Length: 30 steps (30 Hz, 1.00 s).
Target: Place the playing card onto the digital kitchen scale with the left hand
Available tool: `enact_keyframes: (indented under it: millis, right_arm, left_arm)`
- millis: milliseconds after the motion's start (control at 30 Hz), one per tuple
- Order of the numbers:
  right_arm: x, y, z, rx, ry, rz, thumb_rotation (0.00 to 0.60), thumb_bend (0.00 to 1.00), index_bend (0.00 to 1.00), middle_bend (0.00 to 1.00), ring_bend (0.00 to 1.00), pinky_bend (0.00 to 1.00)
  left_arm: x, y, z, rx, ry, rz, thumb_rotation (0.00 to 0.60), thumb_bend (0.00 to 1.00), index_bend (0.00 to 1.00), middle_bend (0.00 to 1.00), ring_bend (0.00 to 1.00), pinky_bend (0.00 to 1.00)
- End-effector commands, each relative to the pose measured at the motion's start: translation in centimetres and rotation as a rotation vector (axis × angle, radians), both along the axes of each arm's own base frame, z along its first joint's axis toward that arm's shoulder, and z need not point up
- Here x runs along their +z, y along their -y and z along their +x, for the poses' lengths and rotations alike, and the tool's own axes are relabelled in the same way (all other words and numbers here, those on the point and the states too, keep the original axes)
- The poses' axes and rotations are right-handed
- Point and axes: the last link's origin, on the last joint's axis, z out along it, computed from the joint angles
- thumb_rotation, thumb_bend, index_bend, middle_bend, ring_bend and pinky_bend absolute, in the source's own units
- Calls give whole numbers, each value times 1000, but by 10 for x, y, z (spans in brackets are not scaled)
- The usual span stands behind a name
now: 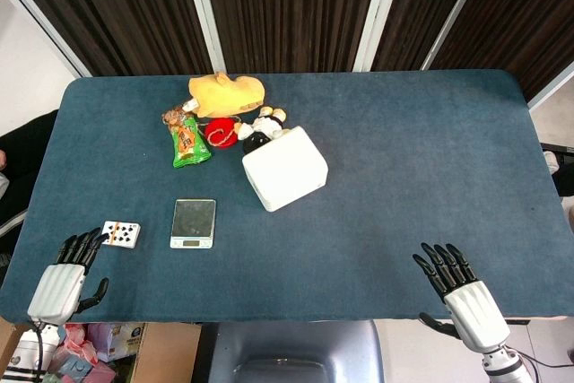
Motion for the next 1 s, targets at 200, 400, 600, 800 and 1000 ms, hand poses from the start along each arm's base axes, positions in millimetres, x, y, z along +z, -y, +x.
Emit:
enact_keyframes:
  millis: [200, 400, 600, 800, 1000]
  right_arm:
    - [-1, -2, -1, 0, -6, 12, 600, 161, 0, 0, 0, 0]
    - [-1, -2, -1, -2, 3, 34, 600, 161, 0, 0, 0, 0]
    - [-3, -1, -2, -9, 1, 60, 600, 161, 0, 0, 0, 0]
    - [-3, -1, -2, -14, 5, 78, 600, 161, 0, 0, 0, 0]
    - [-4, -1, -2, -20, 2, 89, 600, 161, 0, 0, 0, 0]
  left_arm:
    - [-13, 3, 7, -51, 33, -37, 600, 435, 77, 0, 0, 0]
    - [-47, -1, 12, -123, 51, -94, 600, 441, 188, 0, 0, 0]
    - [-70, -21, 18, -161, -8, -133, 600, 570, 263, 0, 0, 0]
    - [-89, -34, 15, -119, -71, -141, 600, 702, 255, 0, 0, 0]
    - [-98, -38, 11, -88, -91, -142, 600, 702, 229, 0, 0, 0]
